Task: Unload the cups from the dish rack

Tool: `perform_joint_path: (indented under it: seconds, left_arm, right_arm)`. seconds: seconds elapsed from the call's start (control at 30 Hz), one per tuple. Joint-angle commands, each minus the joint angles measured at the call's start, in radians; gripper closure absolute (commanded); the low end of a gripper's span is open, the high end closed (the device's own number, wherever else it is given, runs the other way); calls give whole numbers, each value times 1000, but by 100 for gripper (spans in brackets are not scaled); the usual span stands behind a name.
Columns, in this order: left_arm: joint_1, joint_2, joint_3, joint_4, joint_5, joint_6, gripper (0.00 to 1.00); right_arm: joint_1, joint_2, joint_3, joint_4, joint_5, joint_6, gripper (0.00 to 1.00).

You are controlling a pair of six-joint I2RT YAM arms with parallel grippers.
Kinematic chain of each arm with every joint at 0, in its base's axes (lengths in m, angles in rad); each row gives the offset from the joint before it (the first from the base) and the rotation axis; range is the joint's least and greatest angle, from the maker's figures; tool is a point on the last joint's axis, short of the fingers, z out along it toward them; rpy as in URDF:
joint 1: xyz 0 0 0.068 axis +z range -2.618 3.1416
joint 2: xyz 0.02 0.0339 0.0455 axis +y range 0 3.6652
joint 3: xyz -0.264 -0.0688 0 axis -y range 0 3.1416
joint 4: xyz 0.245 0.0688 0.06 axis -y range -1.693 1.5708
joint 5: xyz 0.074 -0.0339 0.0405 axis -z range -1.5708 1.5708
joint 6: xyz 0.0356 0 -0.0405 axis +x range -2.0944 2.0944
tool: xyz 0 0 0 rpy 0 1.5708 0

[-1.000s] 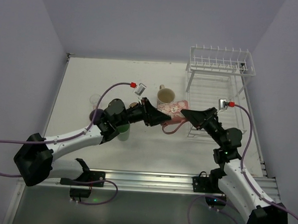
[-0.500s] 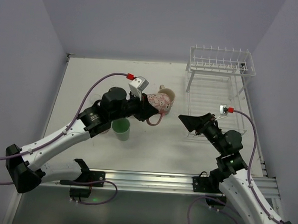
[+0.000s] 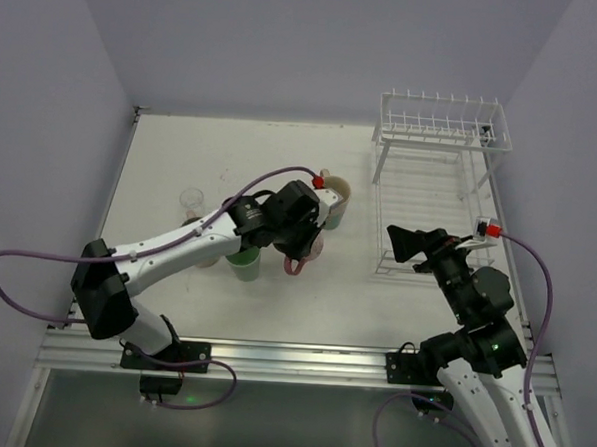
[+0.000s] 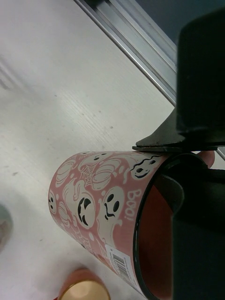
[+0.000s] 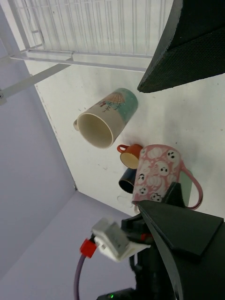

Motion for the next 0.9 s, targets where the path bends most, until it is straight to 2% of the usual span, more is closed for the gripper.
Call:
perform_joint_path:
  seconds: [0.0, 0.2, 0.57, 0.6, 0.73, 0.8, 0.87]
  left_arm:
    - [-36, 3, 68, -36, -57, 65, 100]
    - [-93, 134, 56, -64, -108, 79, 100]
    - [-109, 221, 28, -71, -180, 80, 99]
    - [-110, 221, 27, -70, -181, 74, 96]
    - [-110, 214, 28, -62, -198, 68, 68]
    - [-110, 212, 27, -58, -198, 67, 59]
    - [-110, 214, 27, -58, -197, 67, 55]
  right_arm:
    - [0, -12, 41, -53, 58, -63, 1]
    - [0, -5, 27, -36, 44, -60, 1]
    - [0, -30, 15, -29, 35, -51, 1]
    - [0, -32, 17, -33, 36, -51, 1]
    - [1, -47, 38, -50, 47, -52, 1]
    - [0, -51, 44, -58, 55, -54, 1]
    - [0, -58, 55, -68, 55, -55, 1]
